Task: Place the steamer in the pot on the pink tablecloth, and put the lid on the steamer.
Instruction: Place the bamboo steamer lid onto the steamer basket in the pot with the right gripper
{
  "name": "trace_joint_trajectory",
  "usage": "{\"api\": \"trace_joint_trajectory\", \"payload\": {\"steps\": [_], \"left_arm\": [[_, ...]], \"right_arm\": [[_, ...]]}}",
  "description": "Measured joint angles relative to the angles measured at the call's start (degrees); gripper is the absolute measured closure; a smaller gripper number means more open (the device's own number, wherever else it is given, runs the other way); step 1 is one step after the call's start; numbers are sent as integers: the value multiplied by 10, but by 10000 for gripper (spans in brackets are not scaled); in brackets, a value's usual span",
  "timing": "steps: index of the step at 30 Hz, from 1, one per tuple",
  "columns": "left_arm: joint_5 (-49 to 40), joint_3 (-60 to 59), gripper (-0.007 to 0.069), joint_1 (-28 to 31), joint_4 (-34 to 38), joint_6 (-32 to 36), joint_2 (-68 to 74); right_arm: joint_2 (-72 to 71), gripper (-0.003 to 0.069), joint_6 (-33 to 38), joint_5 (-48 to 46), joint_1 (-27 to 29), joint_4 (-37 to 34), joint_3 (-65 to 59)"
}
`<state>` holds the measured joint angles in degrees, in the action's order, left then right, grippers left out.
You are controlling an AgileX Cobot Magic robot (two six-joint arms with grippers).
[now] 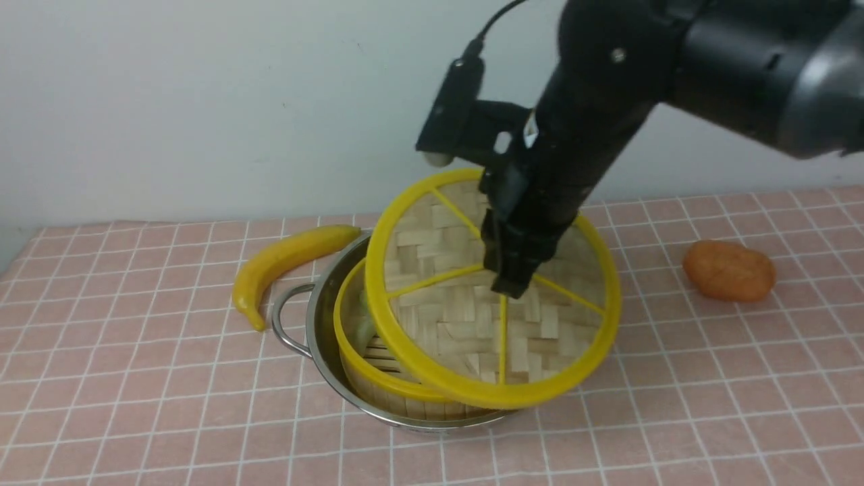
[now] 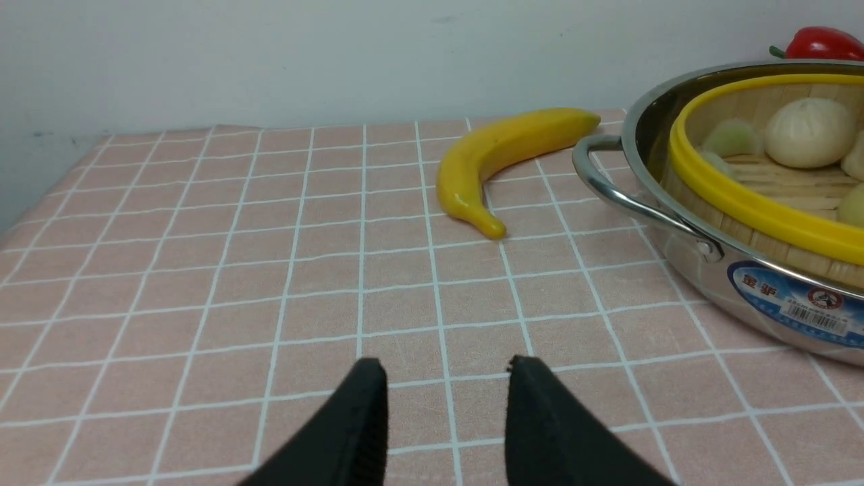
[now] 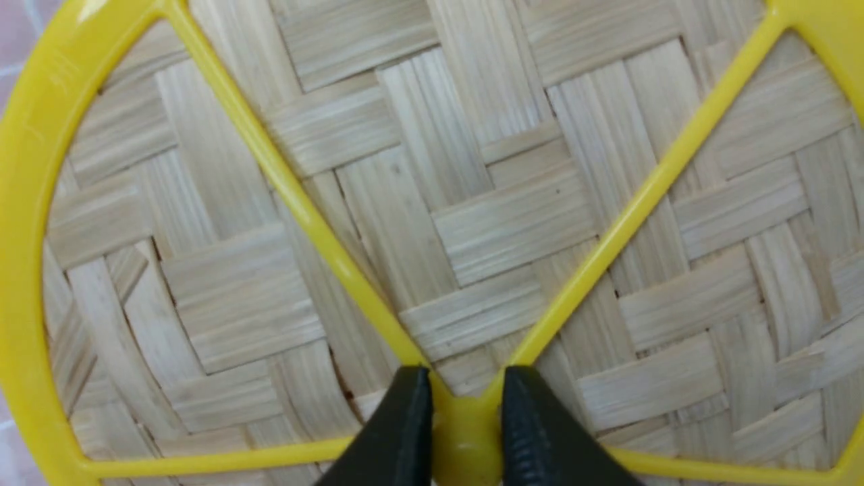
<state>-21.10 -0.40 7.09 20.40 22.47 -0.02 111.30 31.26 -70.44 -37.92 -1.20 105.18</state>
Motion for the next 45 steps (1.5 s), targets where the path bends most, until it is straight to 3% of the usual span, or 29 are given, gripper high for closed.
{"api": "trace_joint_trajectory", "payload": {"steps": [9, 39, 45], "left_arm": [[0, 0, 382, 0, 0, 0, 0], [0, 0, 382, 0, 0, 0, 0], [0, 0, 382, 0, 0, 0, 0]], "right_arm": [[105, 513, 39, -1, 0, 1, 109], [154, 513, 90, 55, 0, -32, 114], [155, 513, 89, 25, 0, -33, 143]]}}
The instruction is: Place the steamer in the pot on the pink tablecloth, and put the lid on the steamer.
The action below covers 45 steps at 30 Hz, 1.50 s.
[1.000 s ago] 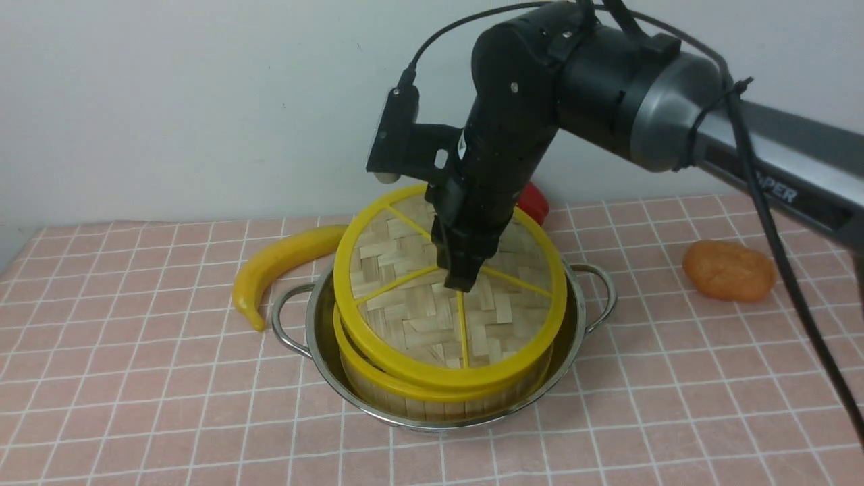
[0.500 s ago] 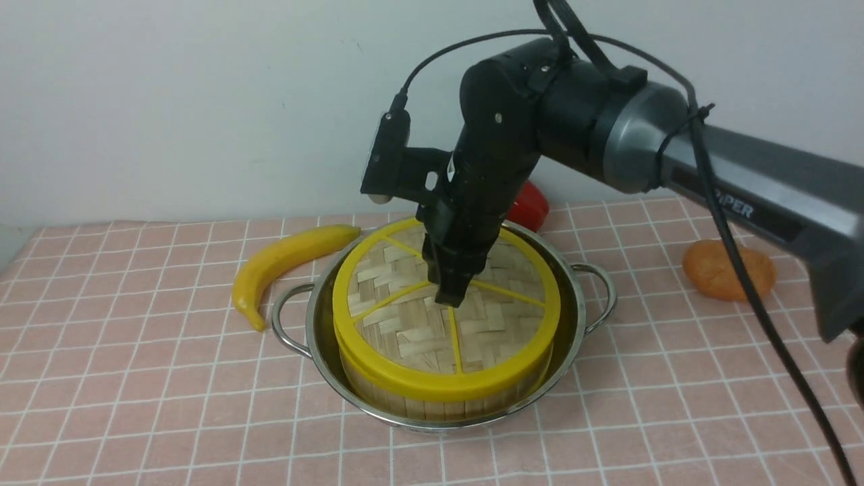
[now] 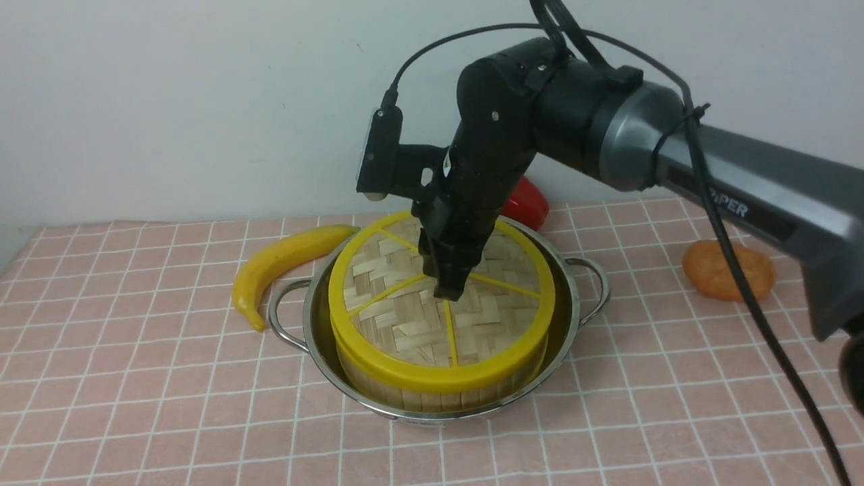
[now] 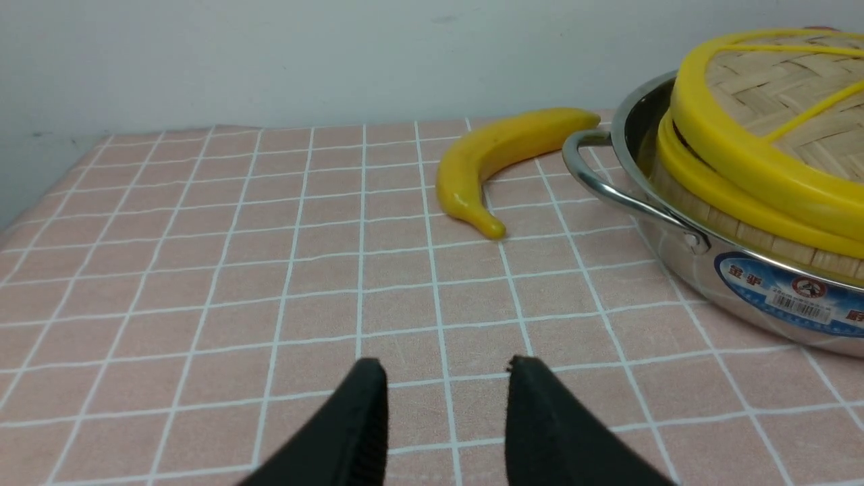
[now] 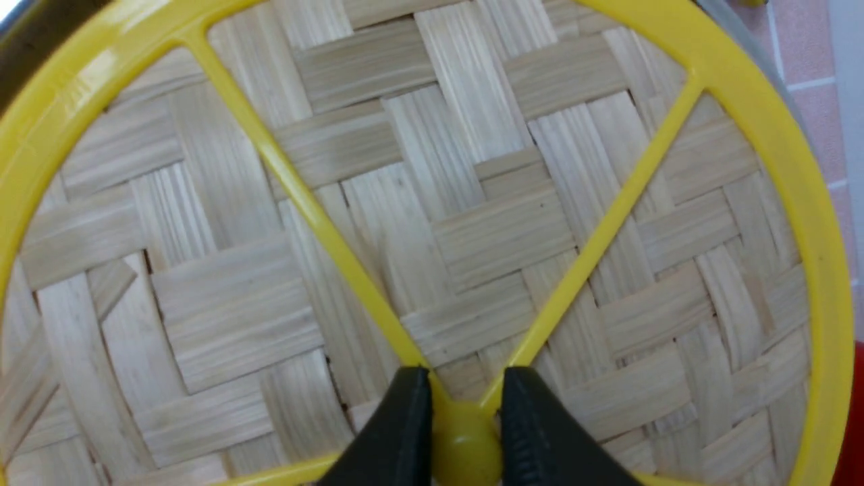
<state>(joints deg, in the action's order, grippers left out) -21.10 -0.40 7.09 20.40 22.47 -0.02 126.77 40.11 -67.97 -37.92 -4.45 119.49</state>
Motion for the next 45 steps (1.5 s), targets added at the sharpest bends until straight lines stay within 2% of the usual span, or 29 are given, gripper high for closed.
{"api": "trace_joint_trajectory", "payload": {"steps": [21, 28, 30, 32, 35, 37, 40, 41, 43, 45], "left_arm": [[0, 0, 382, 0, 0, 0, 0], [0, 0, 382, 0, 0, -1, 0], [0, 0, 382, 0, 0, -1, 0], [0, 0, 382, 0, 0, -1, 0], [0, 0, 382, 0, 0, -1, 0], [0, 0, 382, 0, 0, -1, 0], [0, 0, 382, 0, 0, -1, 0], [0, 0, 382, 0, 0, -1, 0], [0, 0, 382, 0, 0, -1, 0], [0, 0, 382, 0, 0, -1, 0]], "right_arm": [[28, 513, 0, 11, 0, -1, 18], [29, 511, -33, 4, 0, 1, 26], [29, 491, -49, 0, 0, 1, 31], [29, 415, -72, -5, 0, -1, 49], [30, 363, -99, -13, 0, -1, 81], [26, 379, -119, -16, 0, -1, 105], [2, 560, -154, -22, 0, 10, 163], [0, 573, -156, -22, 0, 10, 166], [-17, 657, -178, -22, 0, 18, 192], [-41, 673, -229, -21, 0, 19, 214]]}}
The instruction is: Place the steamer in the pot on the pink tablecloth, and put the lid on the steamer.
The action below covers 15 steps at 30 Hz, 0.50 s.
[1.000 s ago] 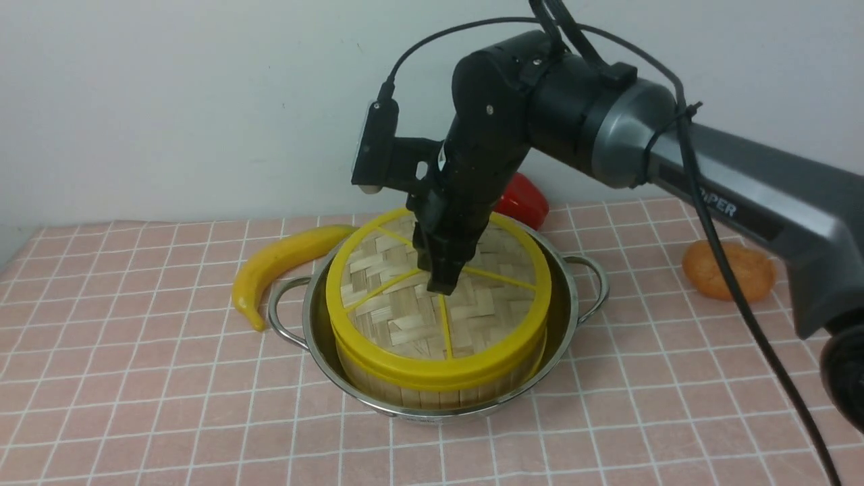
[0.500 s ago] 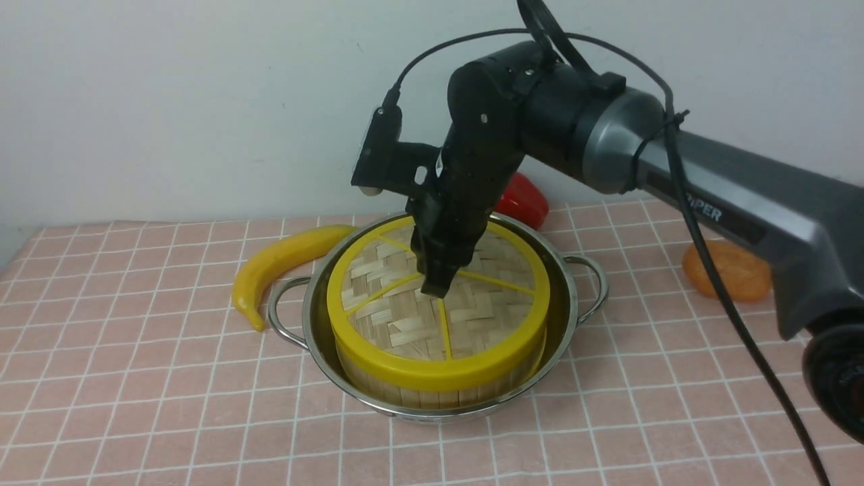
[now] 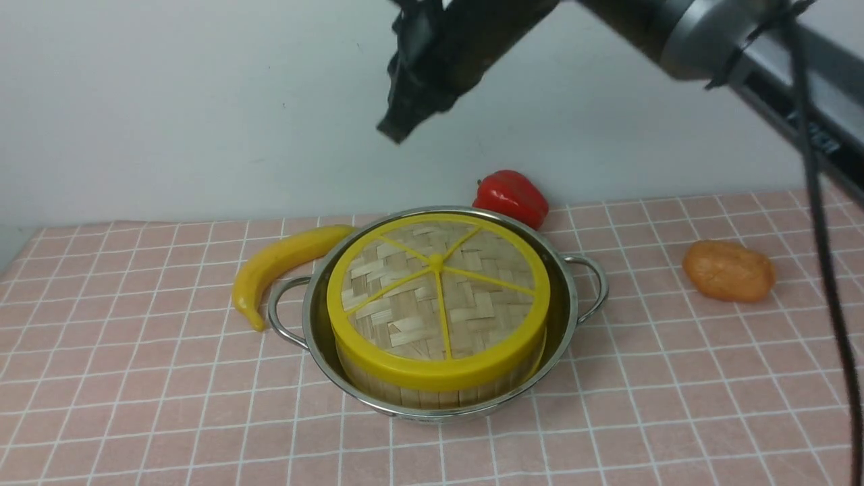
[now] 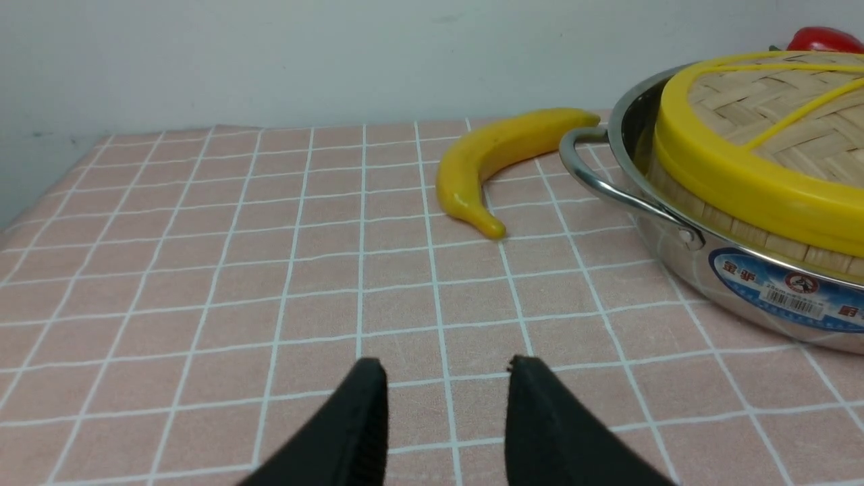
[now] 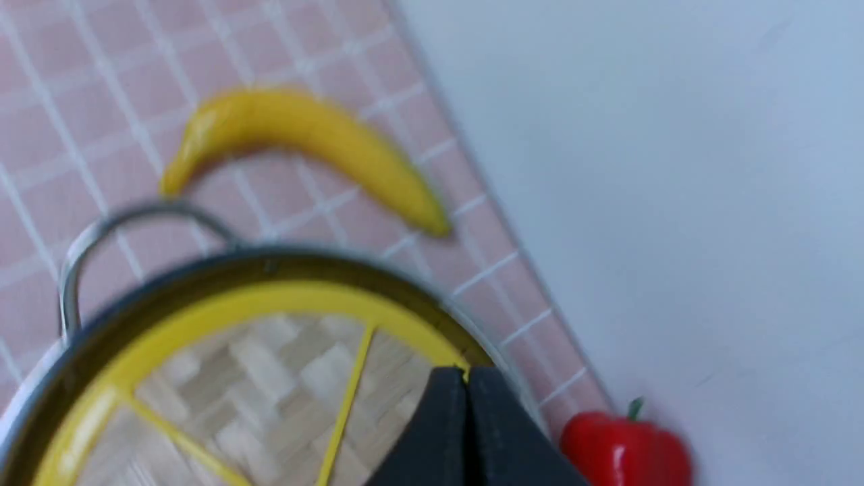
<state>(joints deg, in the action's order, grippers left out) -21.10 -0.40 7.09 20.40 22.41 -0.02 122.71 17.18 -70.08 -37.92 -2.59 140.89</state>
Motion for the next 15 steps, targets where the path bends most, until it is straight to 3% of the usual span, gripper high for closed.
{"api": "trace_joint_trajectory", "payload": {"steps": [6, 9, 15], "left_arm": [[0, 0, 382, 0, 0, 0, 0], [0, 0, 382, 0, 0, 0, 0], [0, 0, 382, 0, 0, 0, 0]], "right_arm": [[-31, 671, -150, -2, 0, -69, 8], [-32, 668, -183, -2, 0, -103, 8], [-33, 663, -148, -3, 0, -103, 0]]}}
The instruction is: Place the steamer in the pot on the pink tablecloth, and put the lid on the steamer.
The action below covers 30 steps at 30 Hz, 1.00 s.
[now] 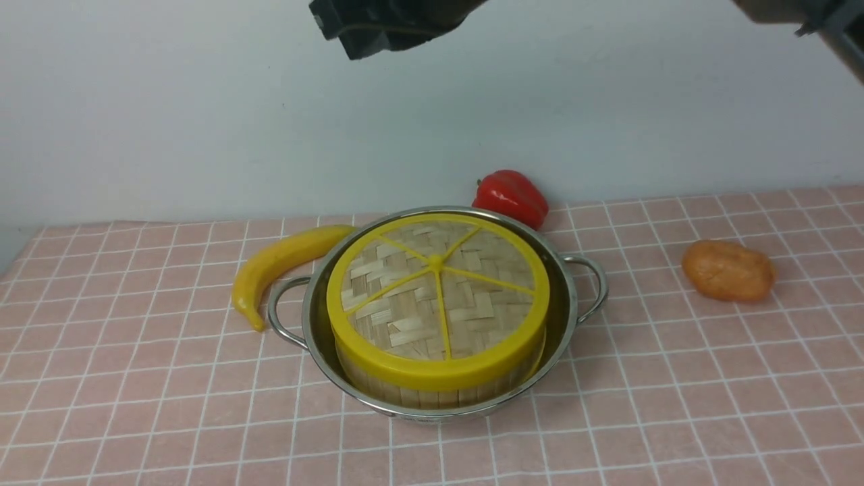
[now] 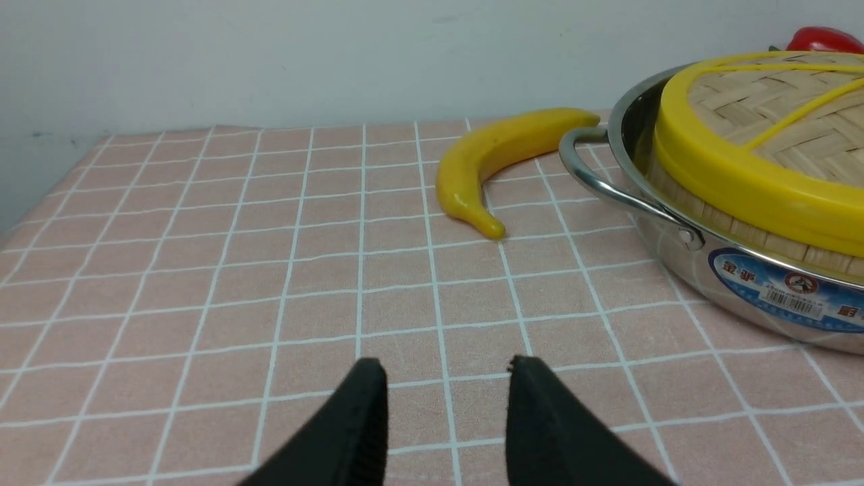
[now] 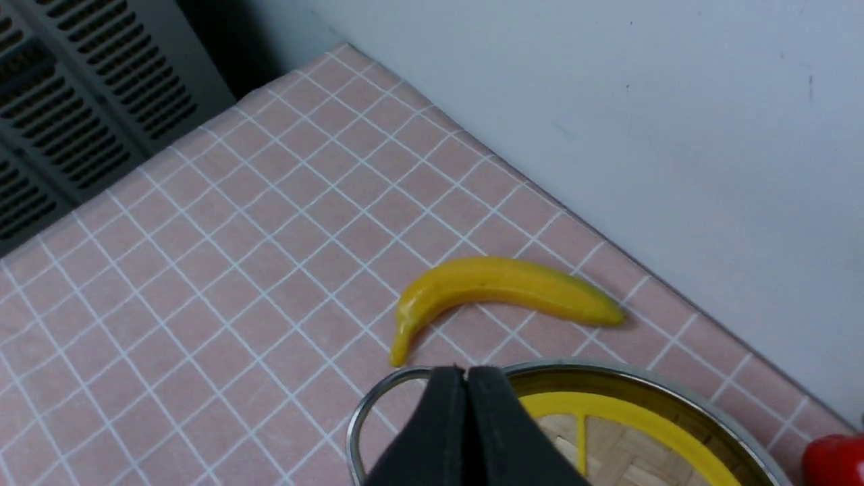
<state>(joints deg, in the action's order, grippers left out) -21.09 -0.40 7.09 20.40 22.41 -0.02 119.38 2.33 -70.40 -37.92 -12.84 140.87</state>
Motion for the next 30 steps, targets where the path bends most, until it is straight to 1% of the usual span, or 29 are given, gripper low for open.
{"api": "trace_joint_trajectory", "payload": {"steps": [3, 5, 7, 8, 9, 10, 11, 13, 14, 15, 16, 17, 18, 19, 20, 22, 23, 25, 26, 27, 28, 29, 30], "left_arm": [[0, 0, 382, 0, 0, 0, 0], [0, 0, 382, 0, 0, 0, 0], [0, 0, 382, 0, 0, 0, 0], [0, 0, 382, 0, 0, 0, 0], [0, 0, 382, 0, 0, 0, 0], [0, 0, 382, 0, 0, 0, 0], [0, 0, 382, 0, 0, 0, 0], [0, 0, 382, 0, 0, 0, 0], [0, 0, 382, 0, 0, 0, 0], [0, 0, 382, 0, 0, 0, 0], [0, 0, 382, 0, 0, 0, 0], [0, 0, 382, 0, 0, 0, 0], [0, 0, 382, 0, 0, 0, 0], [0, 0, 382, 0, 0, 0, 0], [0, 0, 382, 0, 0, 0, 0], [0, 0, 382, 0, 0, 0, 0], [0, 0, 382, 0, 0, 0, 0], [0, 0, 382, 0, 0, 0, 0], [0, 0, 382, 0, 0, 0, 0], [0, 0, 382, 0, 0, 0, 0], [0, 0, 382, 0, 0, 0, 0], [0, 0, 382, 0, 0, 0, 0], [0, 0, 382, 0, 0, 0, 0]], "right_arm": [[-25, 658, 20, 2, 0, 33, -64], [-69, 655, 29, 5, 0, 52, -152], [-129, 651, 33, 7, 0, 74, -282], [-177, 648, 33, 12, 1, 85, -368], [-203, 646, 33, 20, 1, 89, -412], [-212, 646, 33, 23, 1, 90, -427], [-291, 641, 33, 59, 4, 101, -544], [-416, 630, 32, 151, 17, 109, -704], [-485, 625, 28, 194, 34, 110, -773], [-485, 624, 26, 202, 34, 110, -787], [-577, 618, 17, 263, 68, 114, -890], [-621, 615, 11, 304, 89, 116, -938], [-687, 610, 4, 343, 123, 120, -1001], [-697, 610, 2, 351, 128, 121, -1011], [-773, 603, -6, 418, 174, 124, -1083], [-844, 596, -18, 470, 222, 124, -1143], [-851, 596, -20, 482, 227, 124, -1156], [-928, 585, -37, 538, 283, 128, -1233], [-944, 582, -38, 544, 294, 128, -1248], [-985, 574, -44, 561, 322, 128, -1284], [-1005, 571, -45, 565, 334, 128, -1304], [-1005, 571, -45, 565, 334, 128, -1304], [-1050, 562, -47, 571, 360, 128, -1335]]}}
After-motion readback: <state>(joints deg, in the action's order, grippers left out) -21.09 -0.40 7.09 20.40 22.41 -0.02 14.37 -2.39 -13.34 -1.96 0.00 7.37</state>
